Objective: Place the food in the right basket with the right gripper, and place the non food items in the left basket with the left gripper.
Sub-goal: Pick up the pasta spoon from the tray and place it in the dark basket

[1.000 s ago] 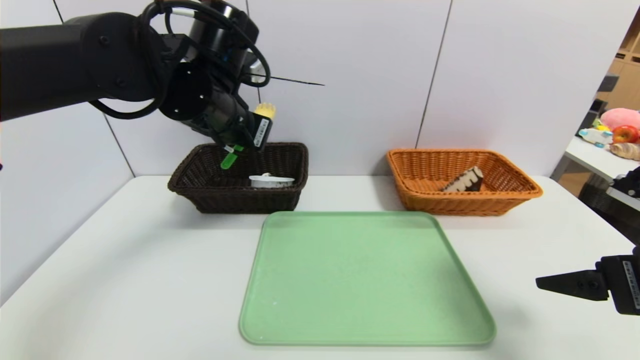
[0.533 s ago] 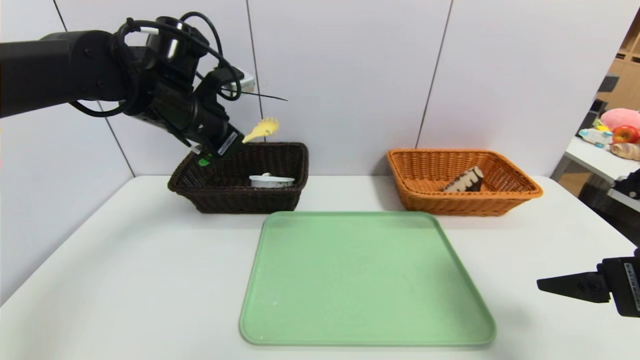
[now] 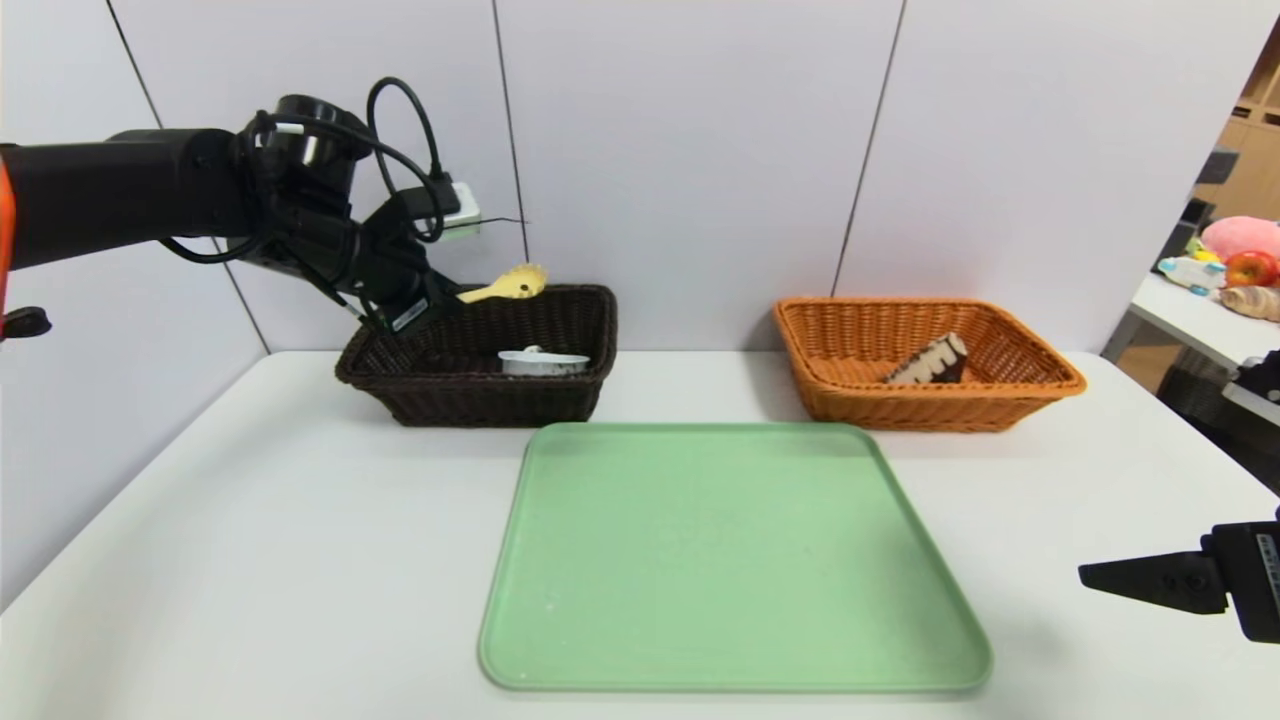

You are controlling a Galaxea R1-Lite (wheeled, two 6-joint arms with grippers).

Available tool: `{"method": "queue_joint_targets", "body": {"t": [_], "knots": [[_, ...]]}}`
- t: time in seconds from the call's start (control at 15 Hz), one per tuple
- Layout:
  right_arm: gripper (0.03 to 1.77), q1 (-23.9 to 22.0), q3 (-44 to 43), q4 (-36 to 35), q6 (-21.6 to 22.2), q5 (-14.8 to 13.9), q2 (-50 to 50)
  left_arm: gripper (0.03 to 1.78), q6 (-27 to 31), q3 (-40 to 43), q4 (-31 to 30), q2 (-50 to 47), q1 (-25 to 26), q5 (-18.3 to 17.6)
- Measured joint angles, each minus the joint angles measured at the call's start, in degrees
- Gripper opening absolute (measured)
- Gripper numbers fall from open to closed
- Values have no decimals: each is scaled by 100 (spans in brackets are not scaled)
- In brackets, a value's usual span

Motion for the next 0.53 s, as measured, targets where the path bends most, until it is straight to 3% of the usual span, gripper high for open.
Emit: {"method": "queue_joint_targets", "body": {"t": [0.33,0.53], "knots": [[169,0,95,-6,-9,7,-52,15,210,-39,-872,617,141,-24],[169,-9,87,-15,0,5,-44,21,137,-45,-1009,863,132,-24]]}}
